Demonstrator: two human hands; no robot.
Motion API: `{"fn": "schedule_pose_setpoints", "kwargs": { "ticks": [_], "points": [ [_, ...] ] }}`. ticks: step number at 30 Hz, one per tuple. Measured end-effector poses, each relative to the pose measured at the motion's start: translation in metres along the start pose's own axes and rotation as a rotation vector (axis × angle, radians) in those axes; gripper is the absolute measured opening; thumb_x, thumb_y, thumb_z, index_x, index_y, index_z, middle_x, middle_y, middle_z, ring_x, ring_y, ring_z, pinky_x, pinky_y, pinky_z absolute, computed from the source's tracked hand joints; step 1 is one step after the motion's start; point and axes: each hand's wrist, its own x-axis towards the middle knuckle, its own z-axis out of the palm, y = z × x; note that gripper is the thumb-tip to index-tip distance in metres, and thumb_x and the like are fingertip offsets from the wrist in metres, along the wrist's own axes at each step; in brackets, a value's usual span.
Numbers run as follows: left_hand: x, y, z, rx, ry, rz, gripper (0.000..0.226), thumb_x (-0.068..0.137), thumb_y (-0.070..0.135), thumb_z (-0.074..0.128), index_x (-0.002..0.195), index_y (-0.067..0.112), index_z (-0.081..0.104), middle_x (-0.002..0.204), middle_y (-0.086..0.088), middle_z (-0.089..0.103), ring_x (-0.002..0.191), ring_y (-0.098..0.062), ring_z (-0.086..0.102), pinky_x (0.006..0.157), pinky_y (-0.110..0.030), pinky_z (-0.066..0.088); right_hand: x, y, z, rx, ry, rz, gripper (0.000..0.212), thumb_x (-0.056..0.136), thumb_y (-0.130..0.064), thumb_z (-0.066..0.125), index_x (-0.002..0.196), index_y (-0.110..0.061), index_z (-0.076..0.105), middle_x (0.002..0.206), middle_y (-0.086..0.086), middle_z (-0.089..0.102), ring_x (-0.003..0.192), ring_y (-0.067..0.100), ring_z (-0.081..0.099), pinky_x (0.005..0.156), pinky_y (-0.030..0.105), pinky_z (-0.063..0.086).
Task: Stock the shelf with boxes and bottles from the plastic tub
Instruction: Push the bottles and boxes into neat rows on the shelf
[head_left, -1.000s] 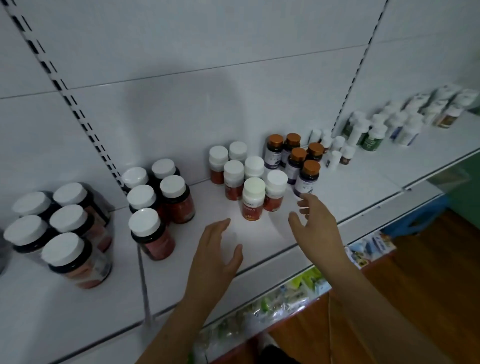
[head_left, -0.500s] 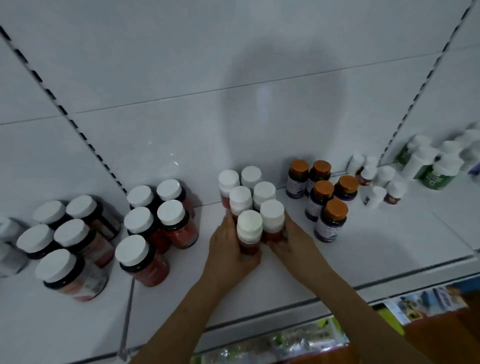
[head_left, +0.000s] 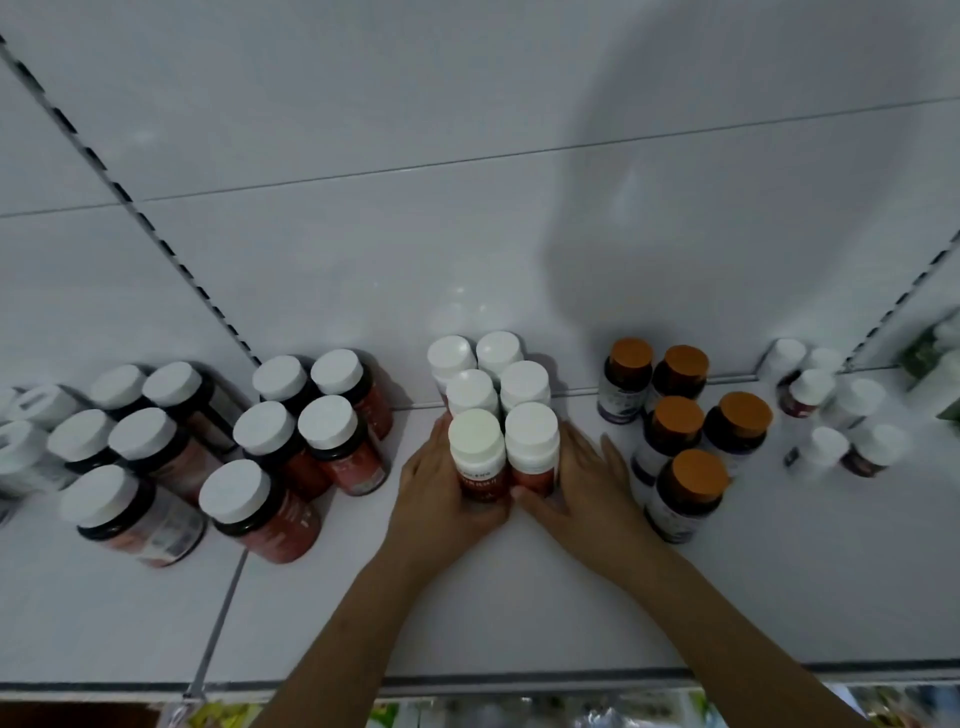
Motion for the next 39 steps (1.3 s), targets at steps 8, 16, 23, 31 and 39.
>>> {"fn": "schedule_pose_setpoints", "kwargs": {
  "ticks": [8, 16, 23, 31, 39],
  "points": [
    [0.010, -0.009, -0.010, -0.013, -0.047, -0.027, 0.066, 0.061, 0.053, 0.075, 0.121, 0.029, 0.056, 0.115, 0.018, 0.056, 0.109, 0.005, 0.050, 0.086, -0.012, 0.036, 0.005, -0.001, -0.002, -0.087, -0.023, -0.059, 0.106, 0.074, -0.091, 0.020, 0.158, -0.028, 0.003, 0.164, -0.011, 0.016, 0.152, 0.010, 0.003, 0.122, 0.046, -0.003],
    [0.006, -0.020, 0.000, 0.070, -0.061, -0.021, 0.071, 0.063, 0.060, 0.069, 0.126, 0.031, 0.053, 0.120, 0.018, 0.056, 0.114, -0.003, 0.051, 0.097, -0.014, 0.026, 0.003, 0.003, 0.007, -0.180, 0.018, -0.061, 0.104, 0.078, -0.088, 0.015, 0.158, -0.022, 0.008, 0.163, -0.005, 0.021, 0.152, 0.013, 0.007, 0.123, 0.047, -0.002],
    [0.007, -0.019, 0.000, 0.095, -0.101, 0.005, 0.086, 0.067, 0.065, 0.067, 0.143, 0.035, 0.040, 0.139, 0.013, 0.048, 0.129, -0.007, 0.043, 0.105, -0.019, 0.025, 0.005, 0.001, 0.006, -0.182, 0.017, -0.043, 0.109, 0.075, -0.092, 0.013, 0.158, -0.022, 0.010, 0.164, -0.002, 0.019, 0.152, 0.016, 0.009, 0.123, 0.045, -0.001],
    [-0.019, -0.023, 0.010, 0.186, -0.048, 0.008, 0.090, 0.086, 0.076, 0.048, 0.155, 0.022, 0.025, 0.158, 0.003, 0.031, 0.148, -0.015, 0.023, 0.118, -0.039, 0.025, 0.000, 0.000, 0.003, -0.127, 0.015, -0.049, 0.108, 0.079, -0.084, 0.022, 0.158, -0.015, -0.002, 0.167, 0.003, 0.003, 0.153, 0.016, 0.004, 0.124, 0.042, 0.003],
    [-0.021, -0.025, 0.011, 0.256, -0.087, -0.033, 0.087, 0.088, 0.078, 0.033, 0.156, 0.026, 0.020, 0.162, 0.005, 0.025, 0.151, -0.014, 0.016, 0.119, -0.043, 0.021, 0.001, -0.001, 0.004, -0.189, 0.027, -0.061, 0.111, 0.075, -0.091, 0.009, 0.158, -0.017, 0.010, 0.163, 0.002, 0.024, 0.151, 0.019, 0.016, 0.124, 0.042, 0.005]
  ]
}}
